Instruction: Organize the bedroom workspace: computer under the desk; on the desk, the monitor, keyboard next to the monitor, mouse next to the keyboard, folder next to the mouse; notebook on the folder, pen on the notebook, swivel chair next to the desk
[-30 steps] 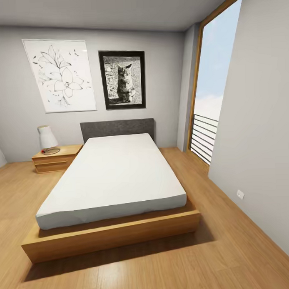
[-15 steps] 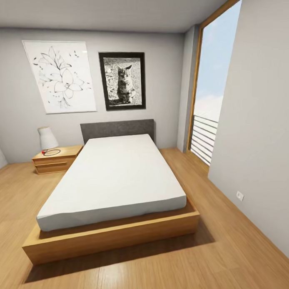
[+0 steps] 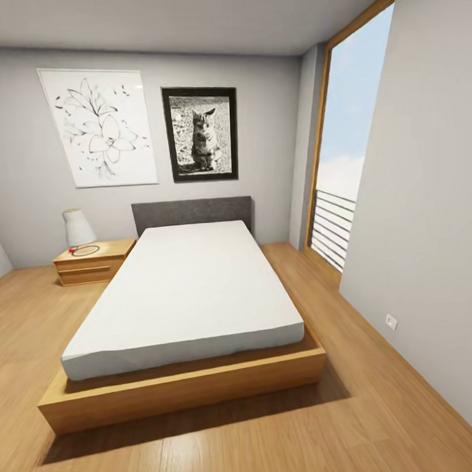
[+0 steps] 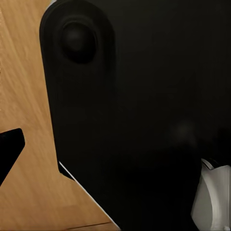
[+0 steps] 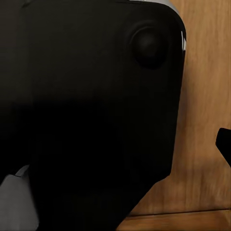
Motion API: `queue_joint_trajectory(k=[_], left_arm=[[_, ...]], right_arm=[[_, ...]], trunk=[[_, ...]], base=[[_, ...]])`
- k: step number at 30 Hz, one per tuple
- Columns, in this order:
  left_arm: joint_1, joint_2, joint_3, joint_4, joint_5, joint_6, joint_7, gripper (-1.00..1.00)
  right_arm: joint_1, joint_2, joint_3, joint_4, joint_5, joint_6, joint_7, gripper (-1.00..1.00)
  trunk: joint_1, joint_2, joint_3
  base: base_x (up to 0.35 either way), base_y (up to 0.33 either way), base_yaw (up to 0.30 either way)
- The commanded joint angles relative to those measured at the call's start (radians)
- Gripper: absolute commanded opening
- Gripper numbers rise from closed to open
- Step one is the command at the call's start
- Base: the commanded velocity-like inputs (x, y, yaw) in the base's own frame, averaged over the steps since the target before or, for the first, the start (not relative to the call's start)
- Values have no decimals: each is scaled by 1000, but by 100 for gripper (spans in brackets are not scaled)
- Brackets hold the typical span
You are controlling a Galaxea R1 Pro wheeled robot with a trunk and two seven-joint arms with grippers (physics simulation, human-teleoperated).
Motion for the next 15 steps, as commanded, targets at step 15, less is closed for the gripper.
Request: queue_joint_trajectory(k=[15], left_arm=[[0,1,-1,-1,0,2,0,100]], right_arm=[[0,0,-7,7,-1,-265,-3,100]], trunk=[[-58,105,46]], base=[[0,0,124]])
